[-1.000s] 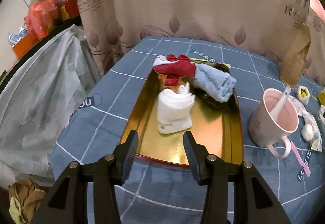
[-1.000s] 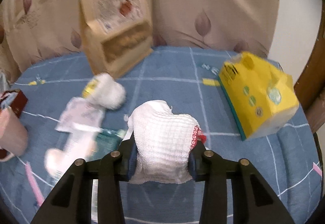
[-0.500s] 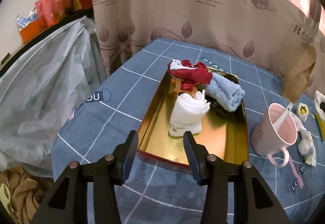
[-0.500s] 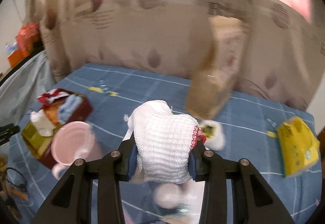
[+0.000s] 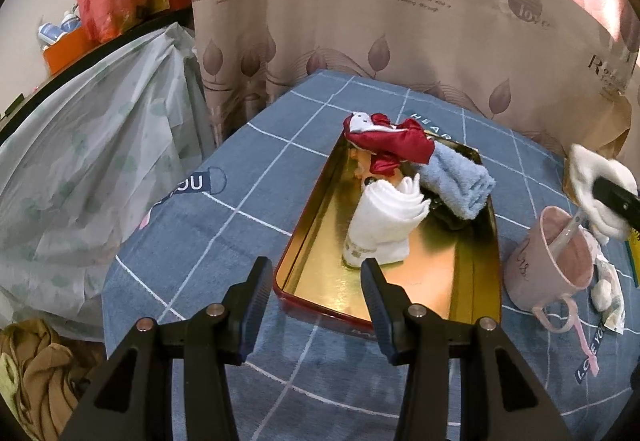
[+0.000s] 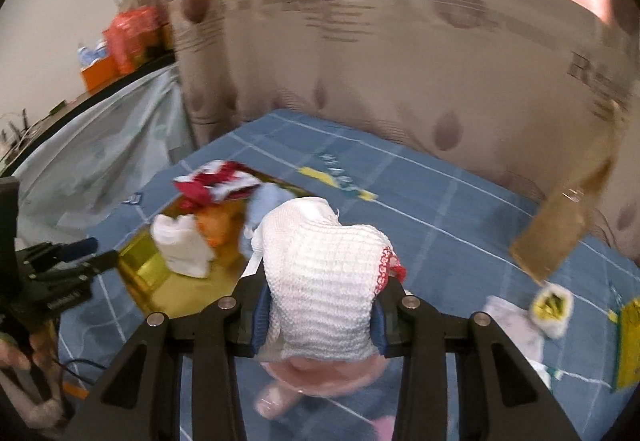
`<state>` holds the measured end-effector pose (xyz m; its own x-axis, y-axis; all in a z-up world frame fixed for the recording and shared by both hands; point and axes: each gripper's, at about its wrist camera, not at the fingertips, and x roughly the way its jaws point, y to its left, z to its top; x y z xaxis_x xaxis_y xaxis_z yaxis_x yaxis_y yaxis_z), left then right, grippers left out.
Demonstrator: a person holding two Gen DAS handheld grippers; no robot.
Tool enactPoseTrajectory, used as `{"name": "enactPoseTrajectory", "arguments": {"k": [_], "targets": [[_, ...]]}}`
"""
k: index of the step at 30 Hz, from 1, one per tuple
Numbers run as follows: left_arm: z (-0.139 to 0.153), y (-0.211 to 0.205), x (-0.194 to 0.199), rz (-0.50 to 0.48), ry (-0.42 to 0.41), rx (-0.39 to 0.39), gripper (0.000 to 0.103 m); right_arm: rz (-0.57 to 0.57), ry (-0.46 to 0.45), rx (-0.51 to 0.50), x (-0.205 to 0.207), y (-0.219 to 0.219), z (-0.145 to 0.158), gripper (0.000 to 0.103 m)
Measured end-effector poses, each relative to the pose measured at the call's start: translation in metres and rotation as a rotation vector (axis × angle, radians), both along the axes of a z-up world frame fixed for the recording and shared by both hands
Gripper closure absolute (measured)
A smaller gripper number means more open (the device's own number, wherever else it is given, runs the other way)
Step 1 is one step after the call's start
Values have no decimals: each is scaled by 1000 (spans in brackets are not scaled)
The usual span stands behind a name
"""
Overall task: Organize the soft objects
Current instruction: 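Carry the white waffle cloth into the gold tin and open the right gripper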
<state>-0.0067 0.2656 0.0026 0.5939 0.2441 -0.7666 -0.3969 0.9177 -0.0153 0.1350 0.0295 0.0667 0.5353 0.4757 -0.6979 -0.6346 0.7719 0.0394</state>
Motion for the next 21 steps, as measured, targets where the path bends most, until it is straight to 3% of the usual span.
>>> {"name": "enactPoseTrajectory", "arguments": {"k": [10,21], "targets": [[-7,6,1,20,17,-7,56,128,23,-53,-13,83,-25,66],[-8,13,1,35,19,-14,56,135,46,-122,-4,120,-54,66]]}}
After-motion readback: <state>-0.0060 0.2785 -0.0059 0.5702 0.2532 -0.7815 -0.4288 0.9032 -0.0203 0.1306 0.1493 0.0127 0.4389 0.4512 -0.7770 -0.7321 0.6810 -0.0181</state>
